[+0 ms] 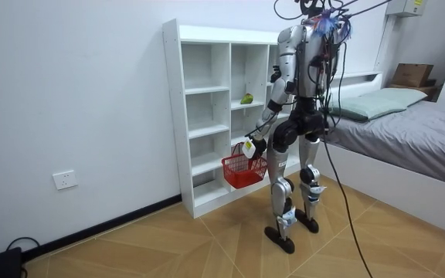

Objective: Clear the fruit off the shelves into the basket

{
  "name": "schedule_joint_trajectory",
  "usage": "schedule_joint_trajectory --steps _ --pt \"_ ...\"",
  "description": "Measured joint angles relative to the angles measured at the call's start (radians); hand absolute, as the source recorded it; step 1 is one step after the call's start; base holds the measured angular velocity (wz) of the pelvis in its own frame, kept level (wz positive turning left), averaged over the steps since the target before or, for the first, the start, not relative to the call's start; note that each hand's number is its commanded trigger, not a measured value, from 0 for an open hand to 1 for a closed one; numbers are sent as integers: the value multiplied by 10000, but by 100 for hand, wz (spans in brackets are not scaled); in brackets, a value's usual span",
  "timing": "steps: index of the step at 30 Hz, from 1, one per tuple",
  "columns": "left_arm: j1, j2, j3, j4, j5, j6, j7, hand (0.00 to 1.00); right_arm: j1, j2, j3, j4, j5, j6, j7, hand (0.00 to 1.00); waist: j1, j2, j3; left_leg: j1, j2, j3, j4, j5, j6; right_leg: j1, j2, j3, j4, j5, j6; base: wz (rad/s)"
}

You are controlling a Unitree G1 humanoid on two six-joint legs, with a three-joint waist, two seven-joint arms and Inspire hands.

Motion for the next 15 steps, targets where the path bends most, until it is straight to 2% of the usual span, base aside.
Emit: schedule_joint_trajectory --steps 9,15 --pt "40 1 13 1 0 76 27 100 3 -27 -7 337 78 10 284 0 -31 37 -18 70 -1 -5 -3 51 -6 24 -23 -91 5 12 -20 0" --pt "110 1 45 4 -2 77 40 100 385 -25 -5 352 -126 -78 396 0 -8 60 -20 100 -1 20 -4 54 -7 55 -25 -90 14 19 -31 0"
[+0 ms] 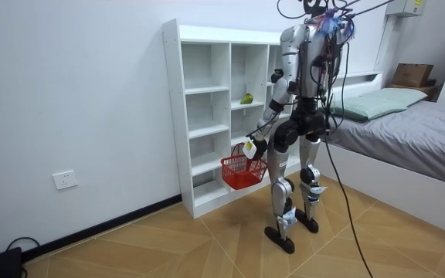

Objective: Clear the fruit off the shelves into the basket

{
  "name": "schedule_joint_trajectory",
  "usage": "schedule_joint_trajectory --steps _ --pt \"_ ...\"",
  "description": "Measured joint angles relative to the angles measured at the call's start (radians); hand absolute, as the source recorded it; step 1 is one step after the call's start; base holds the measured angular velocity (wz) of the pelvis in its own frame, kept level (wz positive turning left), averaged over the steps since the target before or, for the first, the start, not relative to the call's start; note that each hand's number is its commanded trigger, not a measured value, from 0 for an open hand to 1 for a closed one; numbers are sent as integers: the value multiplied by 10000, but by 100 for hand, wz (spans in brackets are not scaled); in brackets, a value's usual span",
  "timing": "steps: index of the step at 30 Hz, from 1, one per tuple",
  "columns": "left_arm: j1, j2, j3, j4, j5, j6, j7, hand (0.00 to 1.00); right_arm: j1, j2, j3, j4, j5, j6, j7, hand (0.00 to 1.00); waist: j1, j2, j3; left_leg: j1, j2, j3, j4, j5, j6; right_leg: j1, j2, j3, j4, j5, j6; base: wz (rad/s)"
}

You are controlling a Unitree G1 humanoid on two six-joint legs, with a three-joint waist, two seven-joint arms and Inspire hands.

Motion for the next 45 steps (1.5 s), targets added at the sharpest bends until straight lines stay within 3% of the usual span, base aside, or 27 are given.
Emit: schedule_joint_trajectory --steps 9,15,25,26,27,28,29,30,45 --pt "25 37 67 -1 -4 -1 -49 100 18 1 1 662 -5 -510 148 0 20 -82 8 26 -1 -18 -91 0 1 87 -5 -20 -15 -1 1 0" --pt "20 48 140 -1 5 0 32 100 3 12 -12 911 -18 -591 318 0 25 -197 -35 20 -7 -30 -57 0 1 79 -4 -27 -18 -1 1 0" --pt "33 47 129 1 1 8 413 100 -72 48 -14 1156 -18 -672 299 1 38 -189 -12 32 -15 -82 -82 -2 1 132 -9 -59 -18 0 1 0" --pt "34 47 129 1 1 9 414 100 -71 48 -14 1155 -18 -672 299 20 37 -189 -12 32 -16 -82 -82 -2 1 132 -9 -59 -18 0 1 0" --pt "35 47 128 1 1 9 414 100 -71 49 -14 1155 -18 -673 299 55 35 -190 -11 32 -16 -81 -82 -2 1 132 -9 -58 -18 0 1 0" --pt "35 47 129 1 1 9 415 100 -71 49 -16 1154 -18 -680 299 69 34 -189 -11 32 -16 -81 -84 -2 2 131 -9 -58 -18 0 1 0" --pt "35 47 129 1 1 10 417 100 -71 49 -20 1154 -18 -688 294 96 33 -187 -10 32 -16 -81 -84 -2 2 131 -9 -58 -18 0 1 0" --pt "35 47 129 1 1 10 420 100 -71 49 -26 1154 -39 -701 227 100 33 -186 -10 32 -16 -81 -85 -2 2 131 -9 -58 -18 0 1 0" --pt "38 36 123 26 -25 10 643 100 -353 52 -885 1608 -236 -823 -380 100 27 -175 -4 101 -15 -71 -115 -1 2 144 -5 -47 -23 -2 3 0"
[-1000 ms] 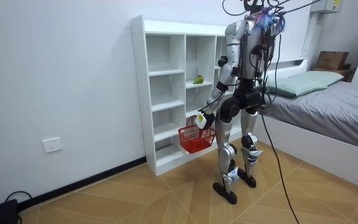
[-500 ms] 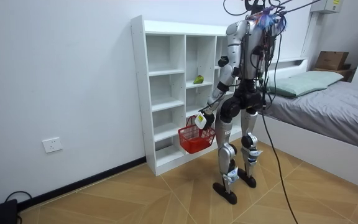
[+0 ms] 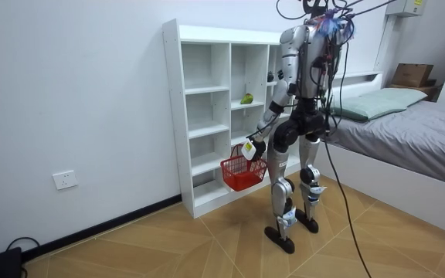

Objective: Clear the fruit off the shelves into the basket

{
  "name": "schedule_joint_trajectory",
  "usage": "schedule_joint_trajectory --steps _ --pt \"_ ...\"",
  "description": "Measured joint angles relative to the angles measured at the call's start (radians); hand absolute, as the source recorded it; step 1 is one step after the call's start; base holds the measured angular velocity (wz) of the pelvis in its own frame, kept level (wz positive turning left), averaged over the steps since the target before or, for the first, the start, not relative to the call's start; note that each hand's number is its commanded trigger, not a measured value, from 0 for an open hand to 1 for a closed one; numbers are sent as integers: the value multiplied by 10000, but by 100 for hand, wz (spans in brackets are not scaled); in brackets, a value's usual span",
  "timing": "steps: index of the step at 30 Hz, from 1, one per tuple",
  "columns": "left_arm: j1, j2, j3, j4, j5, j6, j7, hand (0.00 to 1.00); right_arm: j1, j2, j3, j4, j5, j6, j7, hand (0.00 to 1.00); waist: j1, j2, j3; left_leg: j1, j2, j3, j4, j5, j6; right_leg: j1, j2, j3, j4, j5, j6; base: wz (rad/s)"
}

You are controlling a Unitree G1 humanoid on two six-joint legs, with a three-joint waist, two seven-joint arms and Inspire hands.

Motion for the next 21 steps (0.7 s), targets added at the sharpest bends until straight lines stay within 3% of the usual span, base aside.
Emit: schedule_joint_trajectory --steps 15,16,17,18,19,21 --pt "-2 -2 -13 0 -23 -1 34 100 20 134 107 95 -337 19 120 100 20 -128 -5 57 0 35 -57 1 2 17 2 16 -6 -3 5 0" --pt "5 -2 -13 0 -22 -1 33 100 23 146 106 96 -341 19 120 96 18 -128 -5 57 0 35 -53 1 2 19 1 16 -5 -3 5 0" --pt "7 -1 -12 1 -22 -1 34 100 26 147 106 96 -341 19 120 75 17 -128 -5 57 0 35 -51 1 2 21 1 16 -5 -3 5 0" --pt "8 -1 -14 0 -23 -1 37 100 27 149 109 99 -342 19 127 43 16 -126 -4 55 0 33 -50 1 2 23 1 12 -5 -3 5 0" --pt "8 -1 -18 0 -23 -1 37 100 27 153 112 102 -345 19 134 0 15 -126 -4 52 0 30 -54 1 2 26 2 10 -4 -3 5 0" --pt "8 -1 -22 -1 -25 -1 38 100 33 154 111 107 -349 18 135 0 11 -125 -4 48 0 30 -69 1 2 29 2 10 -3 -3 5 0"
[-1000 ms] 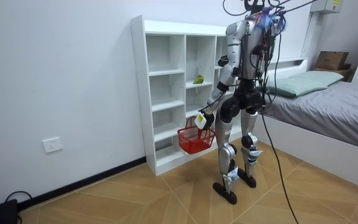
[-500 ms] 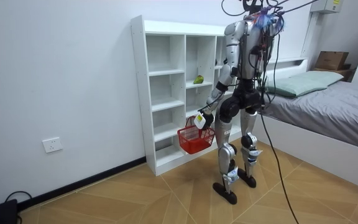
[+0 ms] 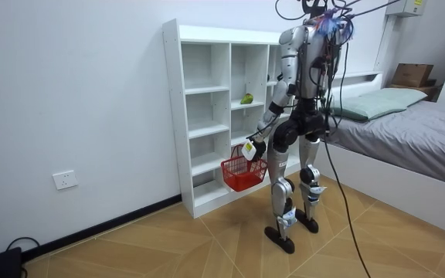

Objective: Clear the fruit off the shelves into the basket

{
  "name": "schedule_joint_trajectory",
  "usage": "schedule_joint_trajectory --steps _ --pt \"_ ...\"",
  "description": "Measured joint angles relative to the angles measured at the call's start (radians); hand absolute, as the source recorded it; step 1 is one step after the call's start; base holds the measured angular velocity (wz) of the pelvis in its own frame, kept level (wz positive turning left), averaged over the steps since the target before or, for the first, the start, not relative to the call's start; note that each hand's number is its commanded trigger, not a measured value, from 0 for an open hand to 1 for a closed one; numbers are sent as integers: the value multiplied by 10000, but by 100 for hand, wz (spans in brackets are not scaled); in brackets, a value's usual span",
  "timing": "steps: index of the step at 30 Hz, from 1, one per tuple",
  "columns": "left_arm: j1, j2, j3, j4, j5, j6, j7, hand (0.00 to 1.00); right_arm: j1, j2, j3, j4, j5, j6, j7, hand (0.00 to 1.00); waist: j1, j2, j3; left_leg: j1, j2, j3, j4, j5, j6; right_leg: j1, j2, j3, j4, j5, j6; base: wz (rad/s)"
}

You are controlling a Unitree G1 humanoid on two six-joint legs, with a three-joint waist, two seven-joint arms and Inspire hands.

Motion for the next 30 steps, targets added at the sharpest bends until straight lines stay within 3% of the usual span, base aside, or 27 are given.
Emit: schedule_joint_trajectory --steps 18,24,27,30 --pt "-9 2 30 -53 43 -5 -315 100 241 5 23 -620 -368 190 43 0 14 37 -11 -2 0 35 14 0 0 -49 6 30 4 1 -1 0" --pt "-179 -22 8 29 32 -17 -481 100 310 17 192 -1631 -818 447 45 0 -11 197 87 -2 0 115 30 1 1 -85 11 141 12 2 -3 -5" --pt "-220 -50 -1 29 31 -16 -482 100 361 -17 391 -2110 -833 451 87 0 -36 348 41 -63 0 122 21 16 0 -170 14 166 34 2 -3 0" --pt "-306 -63 0 78 29 -25 -492 100 356 -42 443 -2314 -804 460 251 0 -5 354 33 -102 0 114 18 50 0 -202 13 161 35 4 -7 0"
